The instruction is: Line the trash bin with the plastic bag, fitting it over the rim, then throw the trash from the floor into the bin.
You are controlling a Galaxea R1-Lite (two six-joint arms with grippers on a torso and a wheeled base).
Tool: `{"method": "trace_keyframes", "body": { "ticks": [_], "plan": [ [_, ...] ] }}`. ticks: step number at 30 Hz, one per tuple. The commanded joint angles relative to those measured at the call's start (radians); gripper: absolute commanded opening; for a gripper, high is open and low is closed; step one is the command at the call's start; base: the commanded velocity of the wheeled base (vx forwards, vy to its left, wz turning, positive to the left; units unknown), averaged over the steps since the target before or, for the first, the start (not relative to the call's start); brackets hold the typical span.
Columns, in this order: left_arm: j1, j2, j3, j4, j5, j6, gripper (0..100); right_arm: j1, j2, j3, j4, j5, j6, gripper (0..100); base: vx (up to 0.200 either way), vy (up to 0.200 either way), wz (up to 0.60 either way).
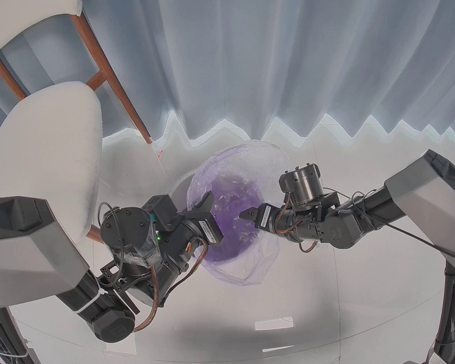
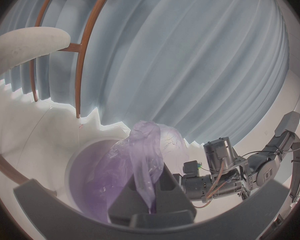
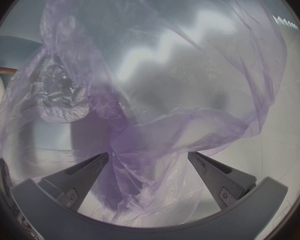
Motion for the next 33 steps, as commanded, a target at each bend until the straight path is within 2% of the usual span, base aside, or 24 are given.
{"method": "trace_keyframes", "body": {
  "ticks": [1, 6, 7, 15, 19, 23, 25, 31, 33],
  "plan": [
    [-0.011, 0.004, 0.007, -0.003, 0.001, 0.004, 0, 0.007, 0.062, -0.034, 0.003, -0.012, -0.001, 100, 0.000, 0.000, 0.00],
    [-0.021, 0.006, 0.007, -0.003, 0.001, 0.003, 0, 0.018, 0.086, -0.027, 0.001, -0.016, 0.002, 100, 0.000, 0.000, 0.00],
    [-0.024, 0.004, 0.006, -0.003, -0.001, 0.003, 0, 0.026, 0.088, -0.027, -0.002, -0.016, 0.005, 0, 0.000, 0.000, 0.00],
    [-0.073, -0.007, 0.013, -0.003, -0.002, -0.002, 0, 0.032, -0.038, 0.114, -0.008, -0.029, -0.007, 0, 0.000, 0.000, 0.00],
    [-0.070, 0.004, 0.020, -0.003, -0.004, -0.003, 0, 0.018, -0.093, 0.223, -0.014, -0.029, -0.064, 0, 0.000, 0.000, 0.00],
    [-0.068, 0.019, 0.018, -0.003, -0.004, -0.011, 0, 0.004, -0.136, 0.318, -0.045, -0.028, -0.068, 0, 0.000, 0.000, 0.00],
    [-0.074, 0.021, 0.020, -0.003, -0.004, -0.034, 0, 0.004, -0.197, 0.444, -0.128, -0.019, -0.070, 0, 0.000, 0.000, 0.00],
    [-0.079, 0.033, 0.021, -0.003, -0.002, -0.079, 0, -0.014, -0.289, 0.593, -0.272, -0.016, -0.085, 0, 0.000, 0.000, 0.00],
    [-0.059, 0.069, 0.024, -0.003, 0.001, -0.089, 0, -0.013, -0.318, 0.645, -0.301, 0.006, -0.110, 0, 0.000, 0.000, 0.00]
  ]
}}
